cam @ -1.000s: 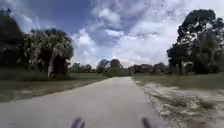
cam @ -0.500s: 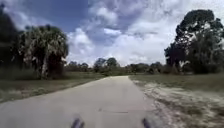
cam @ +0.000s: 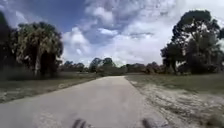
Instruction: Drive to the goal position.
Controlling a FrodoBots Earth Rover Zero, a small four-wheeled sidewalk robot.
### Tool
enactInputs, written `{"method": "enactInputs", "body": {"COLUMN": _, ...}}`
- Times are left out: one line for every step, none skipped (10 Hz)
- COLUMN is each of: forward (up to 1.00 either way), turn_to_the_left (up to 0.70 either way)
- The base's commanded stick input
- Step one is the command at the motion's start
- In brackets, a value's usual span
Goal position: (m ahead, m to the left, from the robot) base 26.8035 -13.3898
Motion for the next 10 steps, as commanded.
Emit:
{"method": "enactInputs", "body": {"forward": 0.69, "turn_to_the_left": 0.03}}
{"method": "enactInputs", "body": {"forward": 0.69, "turn_to_the_left": 0.04}}
{"method": "enactInputs", "body": {"forward": 0.69, "turn_to_the_left": 0.13}}
{"method": "enactInputs", "body": {"forward": 0.69, "turn_to_the_left": 0.27}}
{"method": "enactInputs", "body": {"forward": 0.69, "turn_to_the_left": 0.34}}
{"method": "enactInputs", "body": {"forward": 0.69, "turn_to_the_left": 0.13}}
{"method": "enactInputs", "body": {"forward": 0.69, "turn_to_the_left": 0.03}}
{"method": "enactInputs", "body": {"forward": 0.69, "turn_to_the_left": 0.17}}
{"method": "enactInputs", "body": {"forward": 0.69, "turn_to_the_left": 0.34}}
{"method": "enactInputs", "body": {"forward": 0.69, "turn_to_the_left": 0.33}}
